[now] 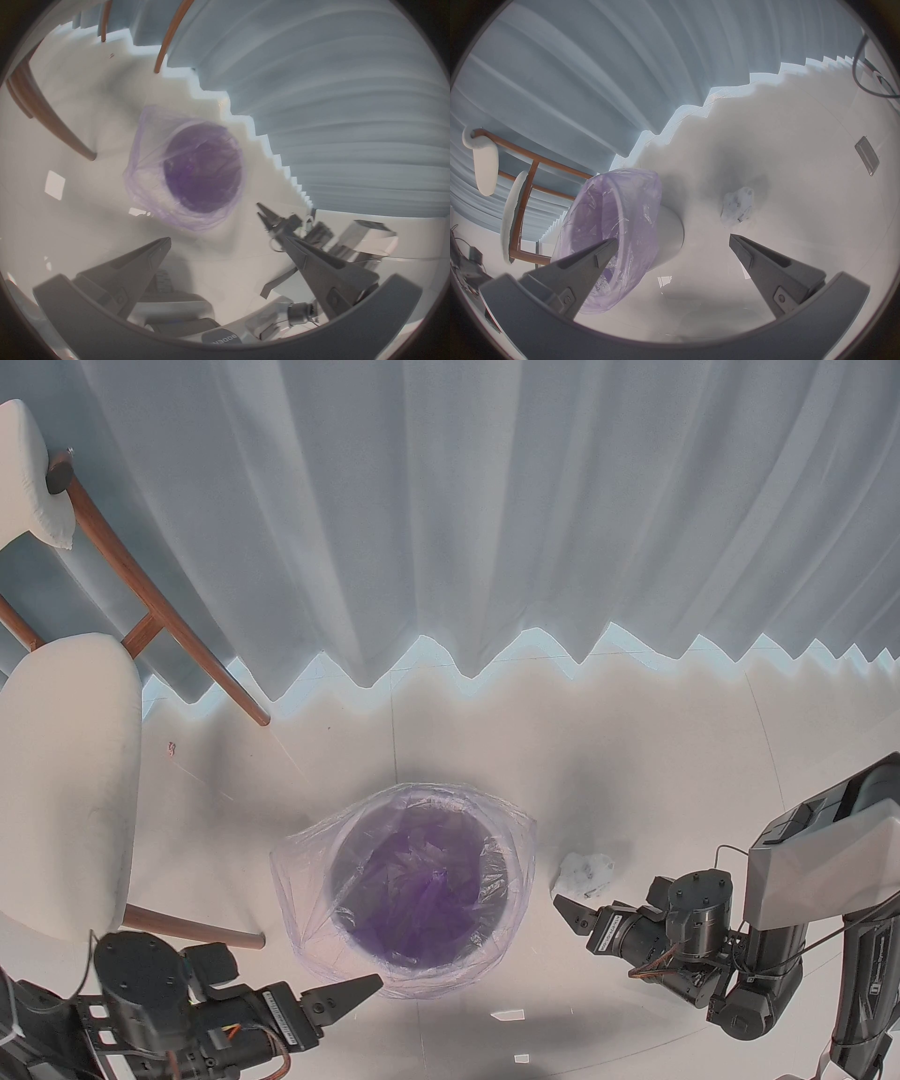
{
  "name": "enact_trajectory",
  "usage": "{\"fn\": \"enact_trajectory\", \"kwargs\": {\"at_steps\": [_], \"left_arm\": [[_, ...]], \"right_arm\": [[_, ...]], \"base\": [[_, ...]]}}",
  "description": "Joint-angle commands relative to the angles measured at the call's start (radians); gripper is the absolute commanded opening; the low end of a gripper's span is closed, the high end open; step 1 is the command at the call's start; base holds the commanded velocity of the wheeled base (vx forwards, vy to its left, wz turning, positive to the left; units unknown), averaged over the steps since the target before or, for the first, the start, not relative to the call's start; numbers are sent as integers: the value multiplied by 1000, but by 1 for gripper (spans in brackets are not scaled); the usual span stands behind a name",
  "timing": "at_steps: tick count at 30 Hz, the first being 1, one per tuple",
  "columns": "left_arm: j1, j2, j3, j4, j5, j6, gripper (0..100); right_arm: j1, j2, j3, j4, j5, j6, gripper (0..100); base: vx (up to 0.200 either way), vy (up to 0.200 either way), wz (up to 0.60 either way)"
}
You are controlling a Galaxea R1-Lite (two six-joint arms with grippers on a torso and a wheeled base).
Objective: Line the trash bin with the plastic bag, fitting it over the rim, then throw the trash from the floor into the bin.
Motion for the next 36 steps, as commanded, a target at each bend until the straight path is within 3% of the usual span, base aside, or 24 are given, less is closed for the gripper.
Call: {"fn": "enact_trajectory", "kwargs": {"at_steps": [1,9,17,18,29,36], "left_arm": [[45,299,-92,53,5,-54,100],[104,420,-126,54,5,-140,100],[224,451,-195,53,-2,-145,100],[227,457,-195,51,-2,-143,0],[239,529,-202,42,1,-142,0],[192,496,-120,36,7,-134,0]], "right_arm": [[8,-22,11,-12,-18,7,100],[15,-33,20,-12,-39,48,100],[16,-33,19,-12,-41,59,100],[16,-33,19,-12,-39,57,100],[15,-34,20,-12,-39,57,100],[15,-33,22,-12,-39,62,100]], "base": [[0,0,0],[0,0,0],[0,0,0],[0,0,0],[0,0,0],[0,0,0]]}}
